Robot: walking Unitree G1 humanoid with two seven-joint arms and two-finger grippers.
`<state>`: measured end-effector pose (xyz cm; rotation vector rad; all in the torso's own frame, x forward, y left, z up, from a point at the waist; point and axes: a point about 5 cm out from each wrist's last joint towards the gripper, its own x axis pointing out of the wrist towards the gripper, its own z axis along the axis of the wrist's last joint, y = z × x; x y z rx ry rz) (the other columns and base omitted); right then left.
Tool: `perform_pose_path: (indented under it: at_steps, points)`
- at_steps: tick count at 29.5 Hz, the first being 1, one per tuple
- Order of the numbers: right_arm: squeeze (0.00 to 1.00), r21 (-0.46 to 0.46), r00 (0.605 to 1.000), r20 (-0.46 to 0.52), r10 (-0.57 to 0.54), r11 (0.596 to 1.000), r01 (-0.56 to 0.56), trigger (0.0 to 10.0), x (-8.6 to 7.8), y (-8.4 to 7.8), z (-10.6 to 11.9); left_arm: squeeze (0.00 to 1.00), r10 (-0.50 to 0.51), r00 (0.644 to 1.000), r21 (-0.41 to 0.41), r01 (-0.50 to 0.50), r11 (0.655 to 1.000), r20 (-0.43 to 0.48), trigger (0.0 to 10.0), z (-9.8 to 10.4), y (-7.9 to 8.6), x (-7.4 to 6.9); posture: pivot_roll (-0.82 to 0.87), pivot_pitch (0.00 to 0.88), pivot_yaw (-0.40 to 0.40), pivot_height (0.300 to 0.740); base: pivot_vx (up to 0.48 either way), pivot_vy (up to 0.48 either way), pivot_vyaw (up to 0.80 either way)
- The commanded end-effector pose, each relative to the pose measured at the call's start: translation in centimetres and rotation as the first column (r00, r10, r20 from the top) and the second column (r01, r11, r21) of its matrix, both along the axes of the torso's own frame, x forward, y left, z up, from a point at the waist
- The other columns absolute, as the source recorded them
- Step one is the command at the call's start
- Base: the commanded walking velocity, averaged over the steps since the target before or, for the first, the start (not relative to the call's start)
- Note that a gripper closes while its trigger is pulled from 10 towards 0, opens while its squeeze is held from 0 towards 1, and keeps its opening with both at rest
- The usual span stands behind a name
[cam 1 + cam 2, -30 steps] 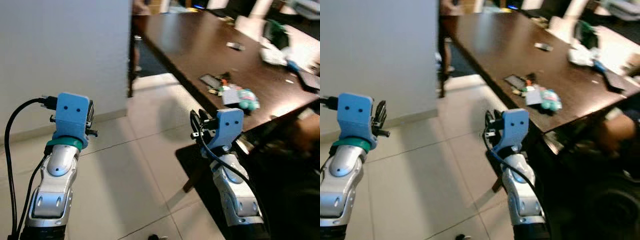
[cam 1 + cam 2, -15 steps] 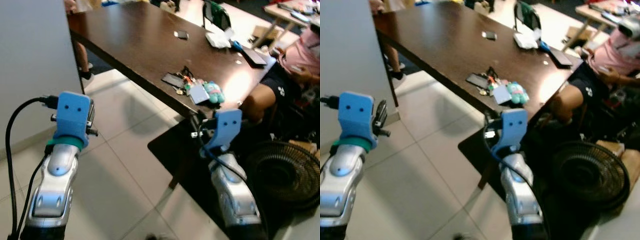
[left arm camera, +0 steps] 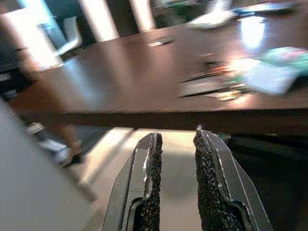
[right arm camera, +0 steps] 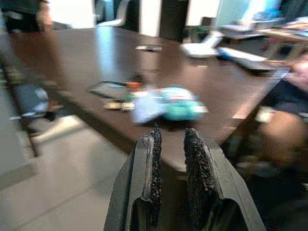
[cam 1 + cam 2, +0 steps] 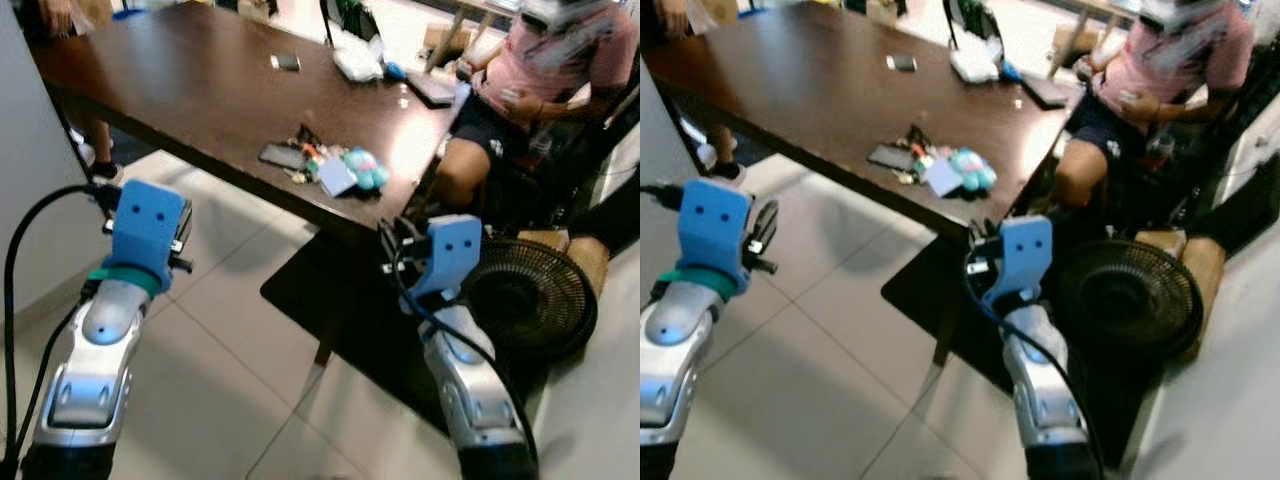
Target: Hang keys on a hook
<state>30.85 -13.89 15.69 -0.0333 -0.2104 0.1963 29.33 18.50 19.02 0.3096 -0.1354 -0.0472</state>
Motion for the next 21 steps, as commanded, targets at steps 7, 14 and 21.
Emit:
perform_pose_path:
  at_steps: [7, 14, 21]
  points:
    - [0.00, -0.086, 0.999, 0.024, 0.035, 0.996, -0.033, 10.0, 1.4, -0.8, 1.0, 0.00, -0.045, 0.999, -0.175, 0.047, 0.983, 0.018, 10.0, 1.1, -0.9, -0.1, 0.11, 0.000, 0.001, 0.740, 0.000, 0.000, -0.80]
    - [0.00, -0.073, 0.998, 0.034, 0.061, 0.996, -0.059, 10.0, 1.5, -0.6, 1.4, 0.00, -0.001, 0.998, -0.198, 0.014, 0.980, 0.063, 10.0, 1.8, -0.9, 0.3, 0.11, 0.000, -0.003, 0.740, 0.000, 0.000, -0.80]
    - [0.00, -0.042, 0.992, 0.069, 0.107, 0.994, -0.105, 10.0, 1.4, 0.1, 2.3, 0.00, 0.071, 0.991, -0.121, -0.057, 0.991, 0.114, 10.0, 1.9, -0.8, 0.8, 0.11, 0.000, -0.015, 0.740, 0.480, 0.000, 0.00]
